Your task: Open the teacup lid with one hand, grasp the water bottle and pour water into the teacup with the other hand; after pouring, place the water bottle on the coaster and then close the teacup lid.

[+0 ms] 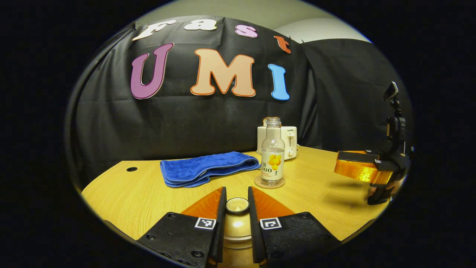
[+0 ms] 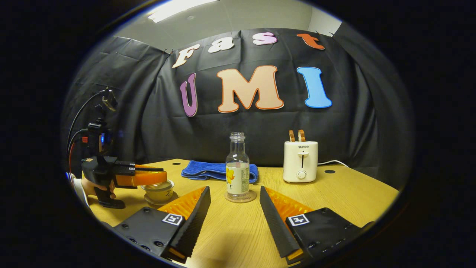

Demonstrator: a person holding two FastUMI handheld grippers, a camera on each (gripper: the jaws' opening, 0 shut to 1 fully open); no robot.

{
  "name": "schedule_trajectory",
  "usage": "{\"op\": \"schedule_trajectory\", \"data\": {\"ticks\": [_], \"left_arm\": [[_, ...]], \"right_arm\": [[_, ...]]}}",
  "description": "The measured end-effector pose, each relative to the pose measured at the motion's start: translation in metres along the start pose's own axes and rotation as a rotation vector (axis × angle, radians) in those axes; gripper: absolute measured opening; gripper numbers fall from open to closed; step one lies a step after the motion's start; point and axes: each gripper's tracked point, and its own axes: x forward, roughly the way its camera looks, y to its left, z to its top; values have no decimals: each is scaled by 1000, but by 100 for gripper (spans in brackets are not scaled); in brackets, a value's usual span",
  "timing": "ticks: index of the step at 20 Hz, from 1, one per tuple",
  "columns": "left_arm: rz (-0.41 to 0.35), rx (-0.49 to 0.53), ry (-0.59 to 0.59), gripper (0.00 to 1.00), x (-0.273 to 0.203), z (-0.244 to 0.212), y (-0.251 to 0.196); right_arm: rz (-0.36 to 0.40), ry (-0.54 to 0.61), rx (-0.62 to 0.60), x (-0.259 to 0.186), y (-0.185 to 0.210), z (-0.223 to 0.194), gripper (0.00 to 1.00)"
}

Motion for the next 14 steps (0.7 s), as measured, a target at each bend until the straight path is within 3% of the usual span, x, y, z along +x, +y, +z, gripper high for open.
{"op": "schedule_trajectory", "data": {"ticks": [10,12,13,14], "left_arm": [[12,4,34,32,3,-5,1],[16,-2,17,32,1,-2,3],[19,-7,6,37,0,0,4],[24,-12,-2,39,-1,1,5]], "right_arm": [[-1,0,0,-1,0,-1,91],[-1,0,0,-1,0,-1,86],[-1,1,0,-1,0,-1,90],[-1,1,0,-1,0,-1,86]]}}
